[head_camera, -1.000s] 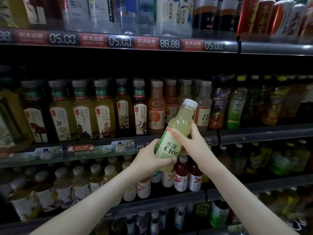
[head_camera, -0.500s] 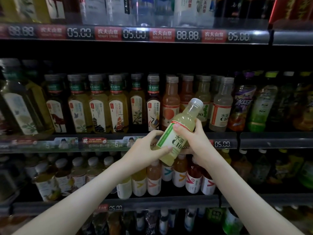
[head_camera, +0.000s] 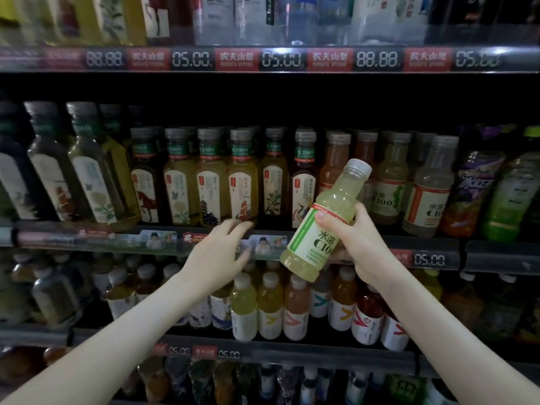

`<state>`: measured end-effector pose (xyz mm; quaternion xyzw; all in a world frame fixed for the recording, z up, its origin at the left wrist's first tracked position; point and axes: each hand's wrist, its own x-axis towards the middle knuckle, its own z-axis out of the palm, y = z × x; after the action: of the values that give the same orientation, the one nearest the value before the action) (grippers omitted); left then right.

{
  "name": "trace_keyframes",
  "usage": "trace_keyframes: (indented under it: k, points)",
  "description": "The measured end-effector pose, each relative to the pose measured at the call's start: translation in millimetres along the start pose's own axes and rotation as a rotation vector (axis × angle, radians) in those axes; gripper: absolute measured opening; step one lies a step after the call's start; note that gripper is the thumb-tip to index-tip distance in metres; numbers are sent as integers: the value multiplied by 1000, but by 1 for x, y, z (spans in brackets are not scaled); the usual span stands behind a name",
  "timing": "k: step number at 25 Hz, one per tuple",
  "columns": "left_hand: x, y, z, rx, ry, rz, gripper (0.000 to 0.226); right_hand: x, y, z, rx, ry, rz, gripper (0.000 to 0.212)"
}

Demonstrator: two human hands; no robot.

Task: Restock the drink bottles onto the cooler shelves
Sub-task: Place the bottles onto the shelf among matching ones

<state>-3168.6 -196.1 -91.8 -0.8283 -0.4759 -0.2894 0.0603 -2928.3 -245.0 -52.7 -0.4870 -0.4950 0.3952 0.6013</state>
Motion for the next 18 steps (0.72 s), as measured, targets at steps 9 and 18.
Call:
trace_keyframes:
  k: [9,18]
  points:
    - [-3,-118,-27,219,218,-43,58,7,-7,98,22,135,-87,49]
    - [-2,-214,-54,195,386,-299,87,8,9,188,-94,106,-122,55]
